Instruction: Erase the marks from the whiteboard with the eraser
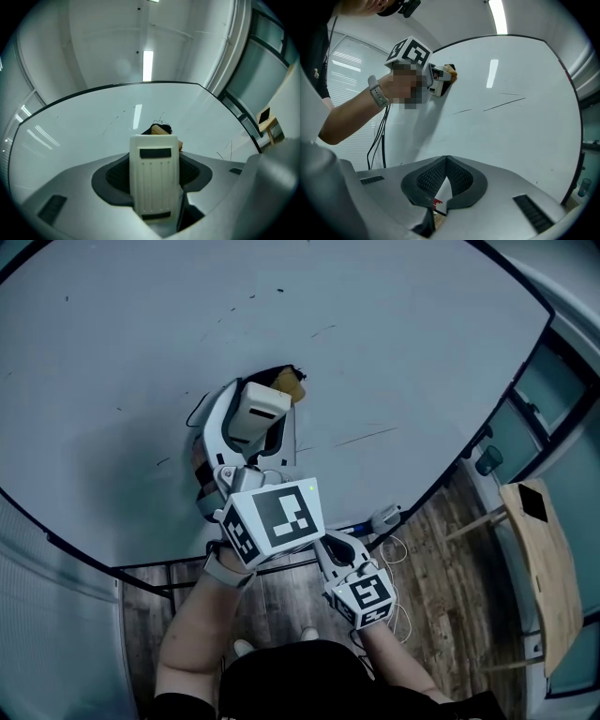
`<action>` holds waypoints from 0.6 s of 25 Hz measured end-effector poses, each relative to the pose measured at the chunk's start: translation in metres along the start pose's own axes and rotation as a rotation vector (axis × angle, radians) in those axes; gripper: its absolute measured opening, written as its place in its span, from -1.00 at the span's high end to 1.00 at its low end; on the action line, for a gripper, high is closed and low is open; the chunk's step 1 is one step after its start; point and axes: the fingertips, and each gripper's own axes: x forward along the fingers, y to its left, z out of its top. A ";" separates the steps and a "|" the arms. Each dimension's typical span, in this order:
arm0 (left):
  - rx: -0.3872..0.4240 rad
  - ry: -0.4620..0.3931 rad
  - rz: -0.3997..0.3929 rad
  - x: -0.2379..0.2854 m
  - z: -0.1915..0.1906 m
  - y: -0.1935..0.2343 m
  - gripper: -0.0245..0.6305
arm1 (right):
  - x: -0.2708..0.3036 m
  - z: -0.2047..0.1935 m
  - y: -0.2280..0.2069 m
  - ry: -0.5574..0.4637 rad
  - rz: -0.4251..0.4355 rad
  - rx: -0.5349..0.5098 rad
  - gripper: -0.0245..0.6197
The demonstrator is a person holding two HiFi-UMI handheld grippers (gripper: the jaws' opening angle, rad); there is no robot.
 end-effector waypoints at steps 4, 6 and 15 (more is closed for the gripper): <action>-0.060 0.006 0.050 -0.010 -0.018 0.023 0.11 | -0.002 -0.004 0.001 0.011 0.004 0.004 0.84; -0.078 0.000 0.074 -0.016 -0.023 0.035 0.11 | 0.001 -0.006 0.005 0.017 0.016 0.003 0.84; -0.215 0.103 0.153 -0.049 -0.083 0.070 0.11 | 0.015 -0.011 0.037 0.047 0.094 -0.019 0.84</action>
